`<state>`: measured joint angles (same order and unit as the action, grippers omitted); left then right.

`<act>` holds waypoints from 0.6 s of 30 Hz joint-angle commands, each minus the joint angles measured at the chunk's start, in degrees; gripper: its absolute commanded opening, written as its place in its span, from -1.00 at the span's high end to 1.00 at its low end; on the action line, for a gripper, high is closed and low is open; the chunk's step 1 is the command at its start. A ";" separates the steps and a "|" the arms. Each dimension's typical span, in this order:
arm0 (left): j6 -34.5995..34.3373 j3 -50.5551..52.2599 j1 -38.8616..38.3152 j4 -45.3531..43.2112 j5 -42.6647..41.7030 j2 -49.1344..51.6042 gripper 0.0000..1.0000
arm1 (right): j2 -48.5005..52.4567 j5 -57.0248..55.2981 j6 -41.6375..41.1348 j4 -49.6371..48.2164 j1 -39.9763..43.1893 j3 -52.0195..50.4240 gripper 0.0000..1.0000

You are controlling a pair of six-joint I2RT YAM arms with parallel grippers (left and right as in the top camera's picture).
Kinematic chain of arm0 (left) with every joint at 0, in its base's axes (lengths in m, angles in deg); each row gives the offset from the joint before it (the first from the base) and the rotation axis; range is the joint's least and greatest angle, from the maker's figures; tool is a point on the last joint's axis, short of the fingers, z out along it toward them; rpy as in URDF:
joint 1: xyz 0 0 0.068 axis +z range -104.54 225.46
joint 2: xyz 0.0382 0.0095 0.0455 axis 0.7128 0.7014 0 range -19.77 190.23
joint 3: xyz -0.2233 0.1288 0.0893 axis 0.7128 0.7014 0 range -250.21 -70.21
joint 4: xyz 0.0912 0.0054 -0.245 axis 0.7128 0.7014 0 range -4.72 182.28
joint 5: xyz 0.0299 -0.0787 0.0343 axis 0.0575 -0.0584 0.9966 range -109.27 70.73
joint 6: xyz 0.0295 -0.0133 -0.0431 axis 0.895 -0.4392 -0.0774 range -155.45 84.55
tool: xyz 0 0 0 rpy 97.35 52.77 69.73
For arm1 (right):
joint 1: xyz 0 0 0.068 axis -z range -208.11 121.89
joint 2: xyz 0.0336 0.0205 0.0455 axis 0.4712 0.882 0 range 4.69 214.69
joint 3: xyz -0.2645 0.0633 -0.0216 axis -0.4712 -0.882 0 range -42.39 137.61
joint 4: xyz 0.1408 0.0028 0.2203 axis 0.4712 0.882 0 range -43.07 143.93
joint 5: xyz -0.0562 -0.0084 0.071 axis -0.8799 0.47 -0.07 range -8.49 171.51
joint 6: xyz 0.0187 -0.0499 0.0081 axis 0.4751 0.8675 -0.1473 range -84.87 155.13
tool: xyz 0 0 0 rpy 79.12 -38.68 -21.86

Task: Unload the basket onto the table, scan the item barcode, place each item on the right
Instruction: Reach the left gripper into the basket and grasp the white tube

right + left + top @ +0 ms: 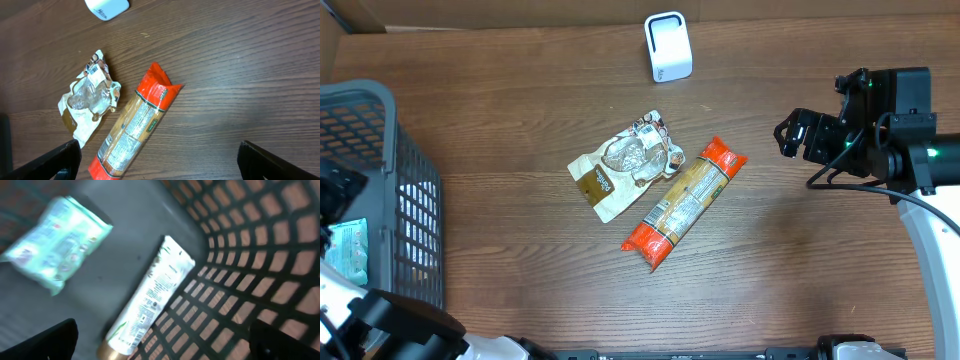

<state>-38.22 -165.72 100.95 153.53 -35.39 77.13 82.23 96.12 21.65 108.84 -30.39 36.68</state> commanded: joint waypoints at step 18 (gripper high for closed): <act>9.88 12.41 -0.13 -6.82 1.53 12.87 -0.85 | -0.15 0.04 0.22 -0.26 -0.28 1.66 -1.00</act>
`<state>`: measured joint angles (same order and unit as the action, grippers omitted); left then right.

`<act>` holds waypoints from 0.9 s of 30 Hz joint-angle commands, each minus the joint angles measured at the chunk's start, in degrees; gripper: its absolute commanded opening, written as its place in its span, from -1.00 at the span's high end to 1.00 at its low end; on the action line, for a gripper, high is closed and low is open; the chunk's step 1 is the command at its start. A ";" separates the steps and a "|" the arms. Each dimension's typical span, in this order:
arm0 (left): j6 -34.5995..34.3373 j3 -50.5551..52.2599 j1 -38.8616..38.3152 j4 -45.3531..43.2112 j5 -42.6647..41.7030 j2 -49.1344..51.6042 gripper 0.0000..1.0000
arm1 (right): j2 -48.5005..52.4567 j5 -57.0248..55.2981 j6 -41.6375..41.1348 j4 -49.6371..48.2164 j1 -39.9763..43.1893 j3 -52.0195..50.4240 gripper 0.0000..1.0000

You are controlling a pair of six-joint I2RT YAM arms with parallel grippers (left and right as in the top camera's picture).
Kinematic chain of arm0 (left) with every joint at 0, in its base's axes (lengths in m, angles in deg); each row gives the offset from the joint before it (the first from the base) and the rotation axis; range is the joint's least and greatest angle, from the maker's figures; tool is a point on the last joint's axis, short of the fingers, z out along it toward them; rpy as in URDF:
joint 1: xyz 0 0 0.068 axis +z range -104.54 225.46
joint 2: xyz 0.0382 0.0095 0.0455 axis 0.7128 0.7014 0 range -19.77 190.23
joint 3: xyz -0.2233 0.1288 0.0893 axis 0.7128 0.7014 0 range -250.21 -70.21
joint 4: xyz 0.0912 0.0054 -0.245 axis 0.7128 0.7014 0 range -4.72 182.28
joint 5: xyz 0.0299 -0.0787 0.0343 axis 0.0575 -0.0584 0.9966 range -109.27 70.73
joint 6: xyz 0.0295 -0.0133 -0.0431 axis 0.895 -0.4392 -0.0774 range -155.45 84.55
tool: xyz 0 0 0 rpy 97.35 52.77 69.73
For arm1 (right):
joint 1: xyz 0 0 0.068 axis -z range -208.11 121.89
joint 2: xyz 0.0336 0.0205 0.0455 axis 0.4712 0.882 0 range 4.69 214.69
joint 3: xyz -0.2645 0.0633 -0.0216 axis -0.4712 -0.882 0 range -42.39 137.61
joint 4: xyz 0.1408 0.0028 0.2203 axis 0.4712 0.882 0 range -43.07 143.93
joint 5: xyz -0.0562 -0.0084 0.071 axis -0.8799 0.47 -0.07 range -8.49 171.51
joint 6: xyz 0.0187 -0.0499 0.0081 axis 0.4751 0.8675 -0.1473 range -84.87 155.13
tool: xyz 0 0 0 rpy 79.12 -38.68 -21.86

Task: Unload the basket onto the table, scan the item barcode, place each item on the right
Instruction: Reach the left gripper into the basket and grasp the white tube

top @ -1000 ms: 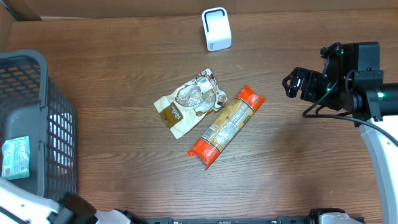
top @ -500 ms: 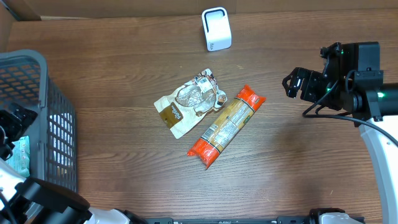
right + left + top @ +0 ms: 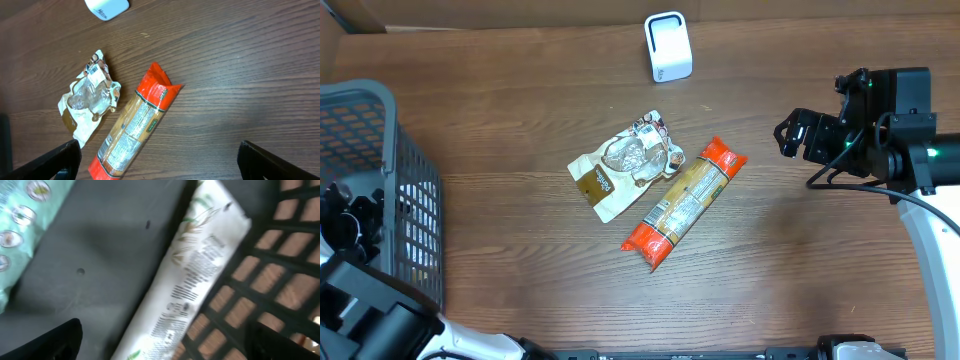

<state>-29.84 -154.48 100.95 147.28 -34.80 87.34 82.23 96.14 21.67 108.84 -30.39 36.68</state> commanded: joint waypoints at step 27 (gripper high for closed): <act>-5.79 -5.97 -4.11 5.51 7.08 13.84 0.91 | -0.15 0.02 0.22 -0.26 -0.28 1.66 -1.00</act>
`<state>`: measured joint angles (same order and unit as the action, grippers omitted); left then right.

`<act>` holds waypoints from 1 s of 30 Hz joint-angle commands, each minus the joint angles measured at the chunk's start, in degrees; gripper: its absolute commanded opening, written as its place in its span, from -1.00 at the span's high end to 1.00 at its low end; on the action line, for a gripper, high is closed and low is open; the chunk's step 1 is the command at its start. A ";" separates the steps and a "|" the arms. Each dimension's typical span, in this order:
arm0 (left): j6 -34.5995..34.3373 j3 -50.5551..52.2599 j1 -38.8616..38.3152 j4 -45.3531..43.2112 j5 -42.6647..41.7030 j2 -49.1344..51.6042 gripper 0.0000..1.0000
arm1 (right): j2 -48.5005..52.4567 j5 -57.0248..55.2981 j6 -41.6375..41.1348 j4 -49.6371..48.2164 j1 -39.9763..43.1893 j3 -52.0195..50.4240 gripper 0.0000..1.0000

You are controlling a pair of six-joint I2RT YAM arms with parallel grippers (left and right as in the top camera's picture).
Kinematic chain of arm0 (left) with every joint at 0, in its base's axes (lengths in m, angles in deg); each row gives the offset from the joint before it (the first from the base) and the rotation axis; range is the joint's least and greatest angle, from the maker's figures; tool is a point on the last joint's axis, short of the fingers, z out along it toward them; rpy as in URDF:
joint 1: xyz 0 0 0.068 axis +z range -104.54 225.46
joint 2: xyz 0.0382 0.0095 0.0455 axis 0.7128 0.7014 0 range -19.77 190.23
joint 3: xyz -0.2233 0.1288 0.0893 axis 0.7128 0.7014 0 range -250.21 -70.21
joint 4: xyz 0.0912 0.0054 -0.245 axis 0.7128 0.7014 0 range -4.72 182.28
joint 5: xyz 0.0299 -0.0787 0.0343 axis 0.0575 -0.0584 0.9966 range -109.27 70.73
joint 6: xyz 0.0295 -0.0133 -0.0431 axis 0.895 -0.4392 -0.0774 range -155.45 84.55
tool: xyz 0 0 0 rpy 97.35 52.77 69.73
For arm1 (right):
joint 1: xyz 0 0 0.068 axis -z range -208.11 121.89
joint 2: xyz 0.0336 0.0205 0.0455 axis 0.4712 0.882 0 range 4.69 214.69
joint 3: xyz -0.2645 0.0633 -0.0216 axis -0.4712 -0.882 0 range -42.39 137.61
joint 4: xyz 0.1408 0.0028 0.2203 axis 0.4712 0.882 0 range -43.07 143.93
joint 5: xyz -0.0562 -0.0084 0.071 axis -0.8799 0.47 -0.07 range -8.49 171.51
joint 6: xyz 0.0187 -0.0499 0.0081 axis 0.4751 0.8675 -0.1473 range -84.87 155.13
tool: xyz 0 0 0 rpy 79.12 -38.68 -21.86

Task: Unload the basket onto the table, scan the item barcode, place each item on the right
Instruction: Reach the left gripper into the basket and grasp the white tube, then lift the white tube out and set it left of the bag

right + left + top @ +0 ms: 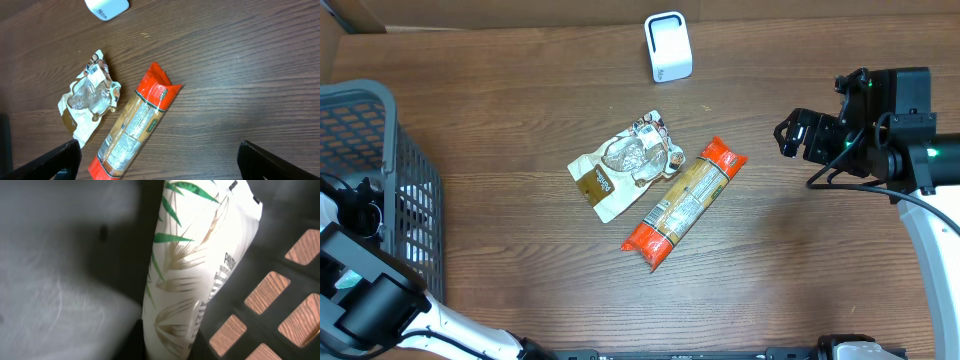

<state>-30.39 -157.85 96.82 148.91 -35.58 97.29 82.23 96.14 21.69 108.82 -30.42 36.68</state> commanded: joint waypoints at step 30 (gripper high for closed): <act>-0.92 -57.37 -34.10 33.16 -4.79 -24.96 0.92 | -0.15 0.02 0.20 -0.24 -0.26 1.66 -1.00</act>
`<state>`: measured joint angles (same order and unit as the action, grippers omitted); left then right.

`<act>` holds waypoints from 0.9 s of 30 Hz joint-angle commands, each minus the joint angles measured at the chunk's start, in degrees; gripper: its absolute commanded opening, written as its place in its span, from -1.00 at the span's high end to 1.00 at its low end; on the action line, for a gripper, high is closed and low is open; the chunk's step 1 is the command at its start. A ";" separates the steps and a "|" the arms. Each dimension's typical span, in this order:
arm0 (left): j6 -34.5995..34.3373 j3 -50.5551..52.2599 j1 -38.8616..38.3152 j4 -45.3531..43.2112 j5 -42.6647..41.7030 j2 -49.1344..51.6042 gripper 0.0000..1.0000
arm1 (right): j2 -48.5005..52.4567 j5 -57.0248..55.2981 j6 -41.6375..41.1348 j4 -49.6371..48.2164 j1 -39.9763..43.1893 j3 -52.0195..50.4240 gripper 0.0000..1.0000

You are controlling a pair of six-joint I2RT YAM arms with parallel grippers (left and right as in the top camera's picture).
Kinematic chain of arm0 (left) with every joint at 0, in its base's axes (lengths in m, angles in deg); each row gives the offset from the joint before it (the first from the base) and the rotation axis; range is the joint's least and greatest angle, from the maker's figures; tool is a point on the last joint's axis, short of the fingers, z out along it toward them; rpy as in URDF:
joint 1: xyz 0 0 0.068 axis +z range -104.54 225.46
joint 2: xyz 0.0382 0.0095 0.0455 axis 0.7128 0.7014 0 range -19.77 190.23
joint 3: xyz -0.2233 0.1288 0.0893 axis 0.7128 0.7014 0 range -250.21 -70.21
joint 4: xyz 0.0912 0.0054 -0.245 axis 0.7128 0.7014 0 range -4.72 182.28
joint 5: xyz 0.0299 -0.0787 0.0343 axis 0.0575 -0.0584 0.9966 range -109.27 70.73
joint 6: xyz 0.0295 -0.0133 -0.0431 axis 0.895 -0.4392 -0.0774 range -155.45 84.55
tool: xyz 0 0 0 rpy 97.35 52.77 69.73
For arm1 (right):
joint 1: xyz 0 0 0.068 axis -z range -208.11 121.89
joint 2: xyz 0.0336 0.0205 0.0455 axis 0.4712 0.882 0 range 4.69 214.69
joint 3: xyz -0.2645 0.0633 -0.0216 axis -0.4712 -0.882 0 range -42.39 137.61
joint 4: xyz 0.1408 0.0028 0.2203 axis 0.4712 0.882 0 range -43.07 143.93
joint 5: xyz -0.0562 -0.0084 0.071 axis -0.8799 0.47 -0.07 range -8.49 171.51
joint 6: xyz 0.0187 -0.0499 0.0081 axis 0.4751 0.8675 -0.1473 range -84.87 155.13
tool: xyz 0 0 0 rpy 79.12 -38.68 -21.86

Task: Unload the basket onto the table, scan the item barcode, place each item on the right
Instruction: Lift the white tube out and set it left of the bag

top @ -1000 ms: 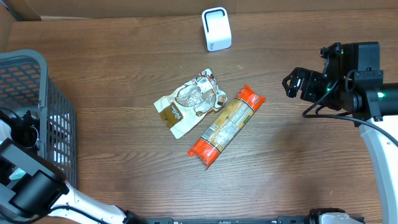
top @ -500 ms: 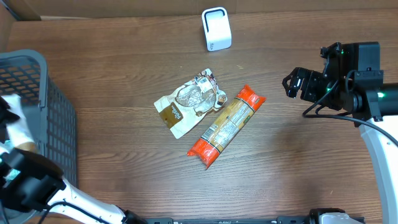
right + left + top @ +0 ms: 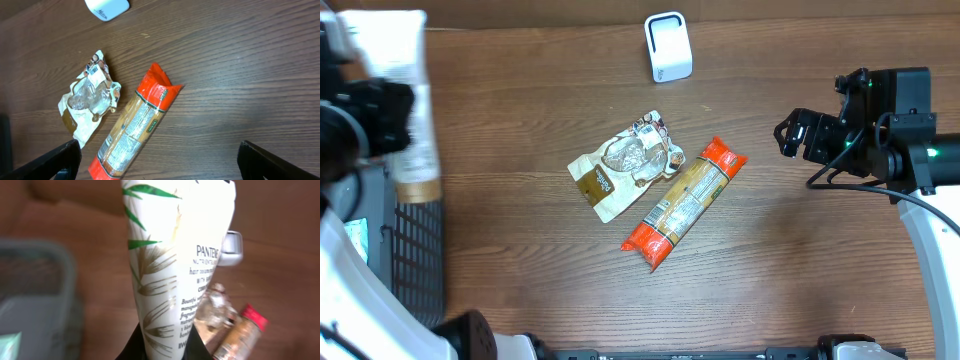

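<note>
A white Pantene tube [image 3: 412, 95] with green and gold leaf print is held high over the table's left side, my left gripper [image 3: 382, 118] shut on it. In the left wrist view the tube [image 3: 175, 255] fills the middle, with the gripper [image 3: 162, 351] pinching its lower part between dark fingers. The white barcode scanner [image 3: 668, 47] stands at the back of the table, blurred in the wrist view [image 3: 231, 249]. My right gripper [image 3: 790, 135] hovers open at the right, nothing between its fingers [image 3: 60, 160].
The grey mesh basket [image 3: 420, 255] stands at the left edge with a teal packet [image 3: 355, 240] inside. A crumpled snack bag [image 3: 625, 165] and a red-ended pasta pack [image 3: 685, 203] lie mid-table, both also in the right wrist view.
My left gripper, then down in the basket and shut on the tube, now holds the tube up out of the basket. The right arm has not moved.
My left gripper was open in the basket above the tube and the teal packet. It was then closer to the tube, then shut on it against the basket wall. Now the tube is held above the basket. The table items stayed put.
</note>
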<state>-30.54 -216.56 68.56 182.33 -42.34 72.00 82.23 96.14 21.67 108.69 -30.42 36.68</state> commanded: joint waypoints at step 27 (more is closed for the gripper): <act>-15.87 90.20 -16.04 -53.92 1.60 0.37 0.40 | -0.15 0.02 0.22 -0.11 -0.26 1.66 -1.00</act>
<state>-43.68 -129.28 52.93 130.34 -38.60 73.90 82.23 96.12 21.65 108.67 -30.42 36.70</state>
